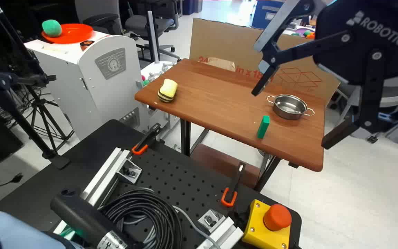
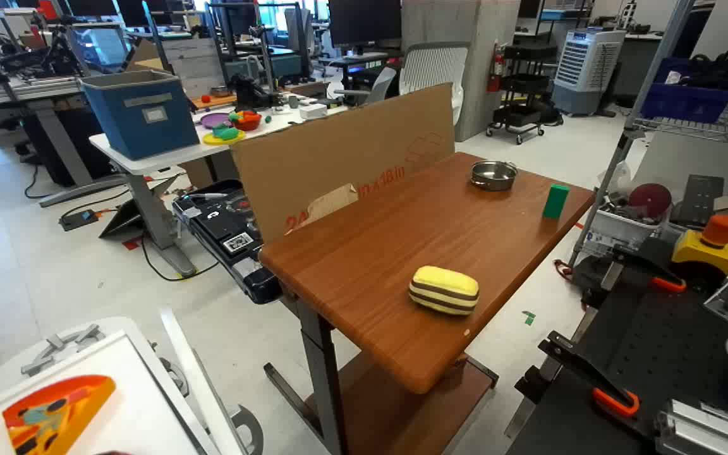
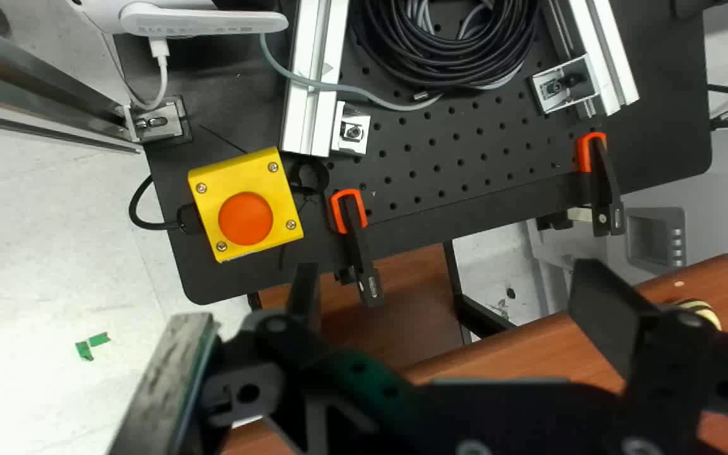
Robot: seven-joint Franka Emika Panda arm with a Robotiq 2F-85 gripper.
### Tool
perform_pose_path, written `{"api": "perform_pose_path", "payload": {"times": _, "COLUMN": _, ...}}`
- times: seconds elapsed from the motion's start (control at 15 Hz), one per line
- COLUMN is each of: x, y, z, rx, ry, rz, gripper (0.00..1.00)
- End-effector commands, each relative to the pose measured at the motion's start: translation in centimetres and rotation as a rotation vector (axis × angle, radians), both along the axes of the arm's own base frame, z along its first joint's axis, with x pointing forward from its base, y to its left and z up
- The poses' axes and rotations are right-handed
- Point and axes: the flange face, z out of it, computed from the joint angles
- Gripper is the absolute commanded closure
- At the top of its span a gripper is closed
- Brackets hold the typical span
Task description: Move the green block to the left
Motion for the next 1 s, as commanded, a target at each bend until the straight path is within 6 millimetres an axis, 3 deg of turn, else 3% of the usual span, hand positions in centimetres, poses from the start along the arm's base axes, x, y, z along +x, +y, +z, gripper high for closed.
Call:
{"api": "perform_pose_path", "payload": {"times": 0.0, "x": 0.01, "y": -0.01, "z": 0.04, "rx": 0.000, "ry": 0.001, "rz": 0.000, "gripper": 0.00}}
{"api": "perform_pose_path", "payload": {"times": 0.93, "x": 0.46, "y": 0.25, "z": -0.33, "rx": -0.012, "ry": 0.010, "rz": 0.007, "gripper": 0.00}}
